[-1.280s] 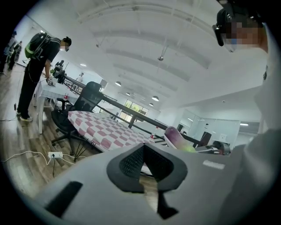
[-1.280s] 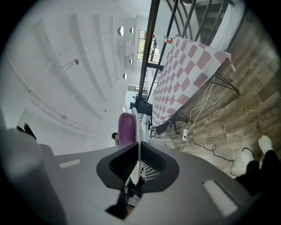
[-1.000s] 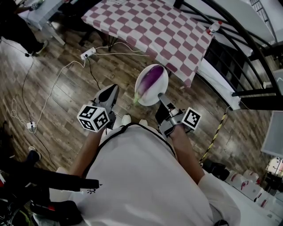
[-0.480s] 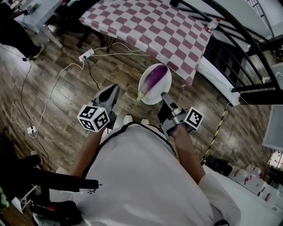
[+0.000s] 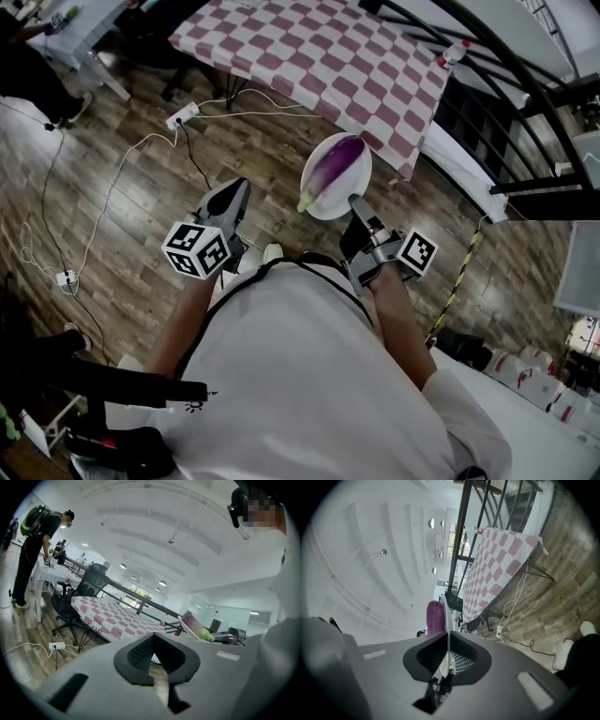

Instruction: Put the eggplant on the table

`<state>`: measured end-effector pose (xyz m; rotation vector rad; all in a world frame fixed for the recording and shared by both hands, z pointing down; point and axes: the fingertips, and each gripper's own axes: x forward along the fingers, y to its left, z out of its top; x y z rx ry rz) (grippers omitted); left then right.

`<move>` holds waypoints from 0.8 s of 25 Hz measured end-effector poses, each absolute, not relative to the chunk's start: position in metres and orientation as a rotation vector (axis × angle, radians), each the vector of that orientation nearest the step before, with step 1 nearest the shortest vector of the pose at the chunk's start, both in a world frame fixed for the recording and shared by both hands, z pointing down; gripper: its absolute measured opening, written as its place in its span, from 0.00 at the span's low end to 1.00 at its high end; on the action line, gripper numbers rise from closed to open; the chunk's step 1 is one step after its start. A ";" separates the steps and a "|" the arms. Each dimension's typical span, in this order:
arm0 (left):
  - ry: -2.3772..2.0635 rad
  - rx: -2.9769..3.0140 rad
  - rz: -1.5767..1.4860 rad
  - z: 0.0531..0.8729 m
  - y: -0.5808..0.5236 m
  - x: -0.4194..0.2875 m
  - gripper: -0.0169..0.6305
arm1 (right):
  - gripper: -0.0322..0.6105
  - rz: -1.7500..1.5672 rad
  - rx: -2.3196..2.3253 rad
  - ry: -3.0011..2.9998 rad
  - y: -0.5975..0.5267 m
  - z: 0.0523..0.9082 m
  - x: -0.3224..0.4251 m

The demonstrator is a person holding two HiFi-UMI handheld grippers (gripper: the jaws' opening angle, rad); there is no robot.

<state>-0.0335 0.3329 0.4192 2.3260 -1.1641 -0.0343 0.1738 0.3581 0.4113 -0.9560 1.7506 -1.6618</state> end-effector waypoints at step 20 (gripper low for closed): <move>-1.207 2.267 -0.040 0.433 0.319 -0.065 0.03 | 0.09 -1.684 -0.927 1.770 0.329 0.409 0.149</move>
